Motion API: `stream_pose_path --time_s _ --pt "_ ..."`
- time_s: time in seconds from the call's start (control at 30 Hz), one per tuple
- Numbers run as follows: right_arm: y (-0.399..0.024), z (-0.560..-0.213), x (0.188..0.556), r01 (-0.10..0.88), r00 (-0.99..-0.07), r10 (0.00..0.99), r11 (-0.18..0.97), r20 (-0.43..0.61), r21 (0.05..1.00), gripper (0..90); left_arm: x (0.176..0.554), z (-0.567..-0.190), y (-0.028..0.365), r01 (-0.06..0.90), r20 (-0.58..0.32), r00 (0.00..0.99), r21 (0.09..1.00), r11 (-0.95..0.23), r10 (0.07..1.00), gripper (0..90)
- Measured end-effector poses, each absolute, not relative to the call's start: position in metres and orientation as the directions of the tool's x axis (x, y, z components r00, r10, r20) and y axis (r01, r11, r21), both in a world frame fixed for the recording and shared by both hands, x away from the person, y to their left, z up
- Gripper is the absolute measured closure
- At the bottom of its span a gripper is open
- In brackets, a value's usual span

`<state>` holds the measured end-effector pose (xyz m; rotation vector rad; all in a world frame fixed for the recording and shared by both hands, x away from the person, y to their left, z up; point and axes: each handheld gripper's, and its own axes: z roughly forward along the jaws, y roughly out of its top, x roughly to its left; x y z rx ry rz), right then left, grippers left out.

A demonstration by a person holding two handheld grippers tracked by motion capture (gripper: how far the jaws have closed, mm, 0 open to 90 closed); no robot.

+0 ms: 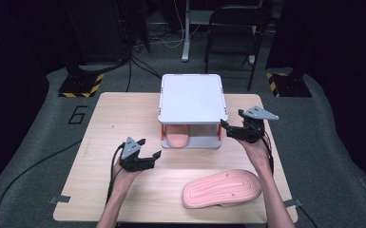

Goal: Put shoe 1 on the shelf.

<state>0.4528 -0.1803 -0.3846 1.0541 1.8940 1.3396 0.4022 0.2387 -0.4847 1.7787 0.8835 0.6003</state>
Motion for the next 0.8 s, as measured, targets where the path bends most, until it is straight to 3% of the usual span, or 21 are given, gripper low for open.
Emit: stream_pose_path --time_s 0.4,0.8 --pt "-0.233 -0.421 0.391 0.283 -0.421 0.907 0.148 -0.016 0.948 16.7 0.368 -0.496 0.307 0.328 -0.018 0.477 0.931 -0.158 0.879 16.5" --pt "-0.257 -0.437 0.361 0.279 -0.391 0.919 0.070 0.047 0.958 16.9 0.365 -0.498 0.311 0.316 -0.008 0.435 0.938 -0.144 0.900 17.2"
